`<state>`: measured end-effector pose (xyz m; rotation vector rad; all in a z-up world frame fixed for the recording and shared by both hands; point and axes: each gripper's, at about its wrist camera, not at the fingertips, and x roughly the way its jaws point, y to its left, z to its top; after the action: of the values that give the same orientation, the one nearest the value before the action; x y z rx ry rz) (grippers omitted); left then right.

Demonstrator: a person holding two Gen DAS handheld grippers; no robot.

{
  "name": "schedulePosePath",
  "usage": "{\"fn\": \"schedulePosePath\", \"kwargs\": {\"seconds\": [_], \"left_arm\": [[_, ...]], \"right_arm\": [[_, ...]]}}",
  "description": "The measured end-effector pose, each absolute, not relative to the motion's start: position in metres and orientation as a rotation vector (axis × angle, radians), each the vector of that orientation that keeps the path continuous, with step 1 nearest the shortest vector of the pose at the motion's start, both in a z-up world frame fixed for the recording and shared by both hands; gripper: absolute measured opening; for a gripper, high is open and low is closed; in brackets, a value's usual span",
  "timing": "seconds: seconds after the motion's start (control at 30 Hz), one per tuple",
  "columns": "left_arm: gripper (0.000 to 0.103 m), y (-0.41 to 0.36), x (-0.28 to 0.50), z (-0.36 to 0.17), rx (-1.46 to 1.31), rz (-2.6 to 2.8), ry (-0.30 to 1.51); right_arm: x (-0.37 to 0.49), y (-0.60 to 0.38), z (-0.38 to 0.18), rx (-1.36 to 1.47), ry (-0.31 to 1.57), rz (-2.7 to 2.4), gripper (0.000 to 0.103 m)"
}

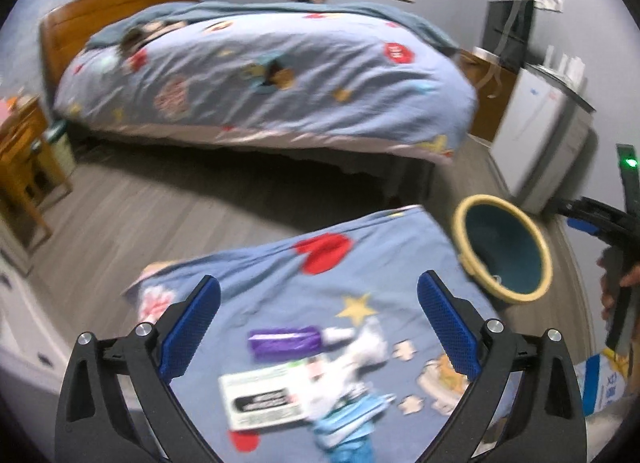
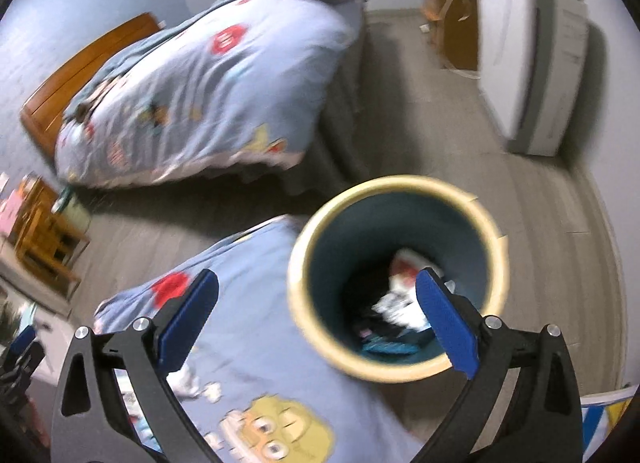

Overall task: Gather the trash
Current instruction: 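Move both tools back over the remaining trash on the pillow, then grasp the white wipe with the right tool while the left tool grasps the purple spray bottle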

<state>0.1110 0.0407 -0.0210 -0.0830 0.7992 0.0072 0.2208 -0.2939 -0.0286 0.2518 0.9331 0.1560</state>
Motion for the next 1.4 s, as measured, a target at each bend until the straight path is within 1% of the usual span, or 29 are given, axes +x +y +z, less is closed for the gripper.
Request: {"fn": "schedulePosePath", "kwargs": {"seconds": [0.13, 0.37, 0.73, 0.8, 0.83, 0.87, 0.9, 0.93, 1.0, 1.03, 1.17, 1.2, 1.23, 1.27, 1.3, 1.33, 1.4], "left_arm": [[0.098, 0.070, 0.109, -0.032, -0.127, 0.063, 0.827], [0.098, 0.091, 0.103, -0.043, -0.088, 0.087, 0.845], [0.098, 0.115, 0.108, -0.057, -0.061, 0.093, 0.855], [0.098, 0.118, 0.110, -0.058, -0.066, 0.086, 0.857], [0.098, 0.119, 0.112, -0.059, -0.069, 0.082, 0.859], [0.098, 0.120, 0.113, -0.060, -0.072, 0.077, 0.862], [0.098, 0.120, 0.114, -0.061, -0.074, 0.074, 0.865], [0.098, 0.121, 0.116, -0.063, -0.074, 0.070, 0.870], [0.098, 0.121, 0.118, -0.065, -0.072, 0.067, 0.877], [0.098, 0.122, 0.119, -0.066, -0.072, 0.067, 0.879], [0.098, 0.125, 0.123, -0.071, -0.087, 0.065, 0.897], [0.098, 0.126, 0.123, -0.072, -0.089, 0.065, 0.901], [0.098, 0.126, 0.124, -0.074, -0.088, 0.066, 0.905], [0.098, 0.127, 0.124, -0.075, -0.087, 0.067, 0.910], [0.098, 0.127, 0.125, -0.077, -0.084, 0.069, 0.915], [0.098, 0.127, 0.125, -0.078, -0.081, 0.072, 0.920], [0.098, 0.126, 0.126, -0.082, -0.078, 0.077, 0.932]], "right_arm": [[0.212, -0.243, -0.036, 0.213, 0.977, 0.250, 0.097], [0.204, -0.169, -0.066, 0.081, 1.071, 0.338, 0.097], [0.195, -0.103, -0.117, -0.020, 1.188, 0.407, 0.097], [0.194, -0.092, -0.128, -0.053, 1.211, 0.416, 0.095], [0.193, -0.090, -0.132, -0.060, 1.219, 0.420, 0.094], [0.193, -0.085, -0.138, -0.071, 1.233, 0.428, 0.088], [0.194, -0.080, -0.144, -0.086, 1.250, 0.432, 0.085], [0.194, -0.078, -0.148, -0.094, 1.259, 0.436, 0.084], [0.194, -0.071, -0.157, -0.105, 1.279, 0.454, 0.077], [0.194, -0.069, -0.161, -0.106, 1.286, 0.461, 0.076], [0.196, -0.062, -0.173, -0.068, 1.315, 0.502, 0.065], [0.197, -0.061, -0.175, -0.054, 1.328, 0.514, 0.059], [0.197, -0.060, -0.179, -0.026, 1.351, 0.535, 0.056], [0.197, -0.059, -0.180, -0.010, 1.364, 0.550, 0.045], [0.196, -0.058, -0.180, 0.005, 1.373, 0.565, 0.038], [0.195, -0.058, -0.179, 0.007, 1.375, 0.568, 0.037], [0.195, -0.060, -0.174, 0.025, 1.376, 0.575, 0.032]]}}
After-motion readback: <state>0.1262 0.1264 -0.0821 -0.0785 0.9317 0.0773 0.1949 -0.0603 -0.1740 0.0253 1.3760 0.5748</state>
